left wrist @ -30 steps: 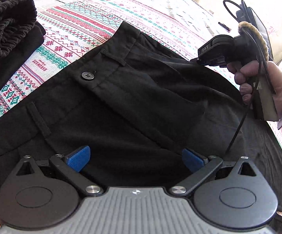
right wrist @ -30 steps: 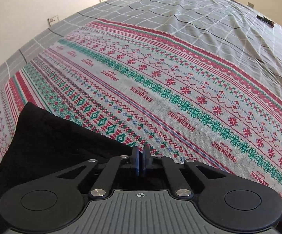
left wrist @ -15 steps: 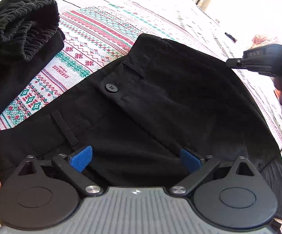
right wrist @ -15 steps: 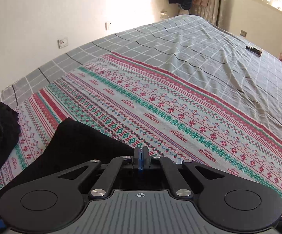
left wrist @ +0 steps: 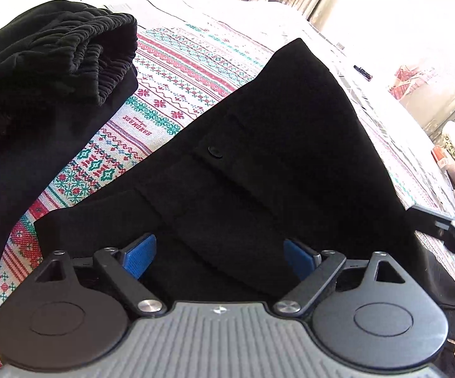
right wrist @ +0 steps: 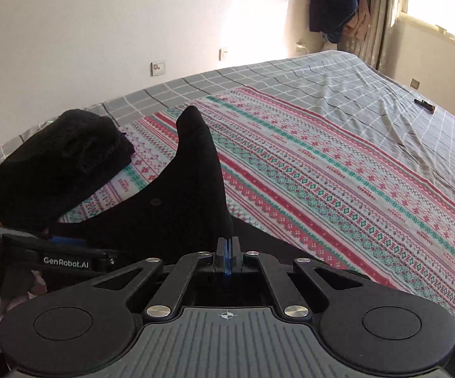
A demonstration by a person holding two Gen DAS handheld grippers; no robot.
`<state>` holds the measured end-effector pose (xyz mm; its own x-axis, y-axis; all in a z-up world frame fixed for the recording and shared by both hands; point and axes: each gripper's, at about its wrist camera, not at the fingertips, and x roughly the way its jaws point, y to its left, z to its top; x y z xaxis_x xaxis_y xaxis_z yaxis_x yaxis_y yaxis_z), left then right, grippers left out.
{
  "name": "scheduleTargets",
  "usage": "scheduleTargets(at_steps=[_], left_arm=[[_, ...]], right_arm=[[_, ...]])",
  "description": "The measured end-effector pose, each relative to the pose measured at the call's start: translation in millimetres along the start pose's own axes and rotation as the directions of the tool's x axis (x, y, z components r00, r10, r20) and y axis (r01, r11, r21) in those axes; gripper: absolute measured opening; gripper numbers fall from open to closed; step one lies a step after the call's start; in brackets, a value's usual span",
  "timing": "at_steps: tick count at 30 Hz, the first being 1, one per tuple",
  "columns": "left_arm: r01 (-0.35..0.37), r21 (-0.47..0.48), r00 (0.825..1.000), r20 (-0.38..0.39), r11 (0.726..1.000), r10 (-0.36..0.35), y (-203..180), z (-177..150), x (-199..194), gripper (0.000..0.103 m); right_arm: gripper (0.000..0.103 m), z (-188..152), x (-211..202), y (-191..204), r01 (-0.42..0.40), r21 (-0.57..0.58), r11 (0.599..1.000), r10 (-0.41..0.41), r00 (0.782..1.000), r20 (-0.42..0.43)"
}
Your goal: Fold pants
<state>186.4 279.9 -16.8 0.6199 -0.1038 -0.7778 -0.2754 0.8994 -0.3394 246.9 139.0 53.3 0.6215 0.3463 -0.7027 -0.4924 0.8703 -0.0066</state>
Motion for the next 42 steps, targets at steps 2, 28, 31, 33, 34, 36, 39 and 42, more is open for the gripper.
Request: scheduleTargets(at_steps=[2,28,31,33,34,36,39,42], left_arm=[[0.035,0.007,0.999,-0.009,0.999,-0.035,7.7,-6.3,-1.8,0.1],[0.3,-0.175,0.954,0.07,0.938,-0.292,51.3,-18.6,-3.0,0.079],[0.302,-0.24,0.953,0.061,0.922,-0.297,55.3,-17.9,5.2,0.069],[0.299,-0.273,0.954,0.055,0.915,-0.295,56.8,-18.0,8.3,0.064],[0.298,-0.284,0.954,0.056,0.911,-0.295,56.8,-18.3,9.0,0.058],[0.289,-0.287,0.957,0.065,0.914,-0.282,56.7,-17.4,9.4,0.045],[0.294,-0.271,0.956,0.088,0.917,-0.28,55.6,-15.1,6.7,0.022],[0.315,-0.274,0.948,0.125,0.909,-0.292,54.4,-13.4,1.6,0.022]], right_arm=[[0.001,-17.7,2.2,10.5,-0.018,0.013,1.0,0.019,1.0,-0.015],[0.054,-143.8,-50.1,-87.1,0.127,0.525,0.842,-0.13,0.991,-0.031],[0.054,-161.7,-59.1,-115.8,0.09,0.652,0.753,-0.118,0.993,0.0],[0.054,-169.9,-60.5,-125.4,0.06,0.706,0.706,-0.104,0.994,0.02],[0.054,-173.4,-60.9,-129.1,0.048,0.721,0.692,-0.098,0.995,0.027],[0.055,-179.1,-62.1,-133.6,0.034,0.732,0.681,-0.085,0.996,0.033],[0.055,-177.5,-55.2,-130.5,0.02,0.729,0.684,-0.064,0.997,0.032],[0.055,-176.7,-49.5,-126.5,-0.002,0.733,0.68,-0.044,0.998,0.043]])
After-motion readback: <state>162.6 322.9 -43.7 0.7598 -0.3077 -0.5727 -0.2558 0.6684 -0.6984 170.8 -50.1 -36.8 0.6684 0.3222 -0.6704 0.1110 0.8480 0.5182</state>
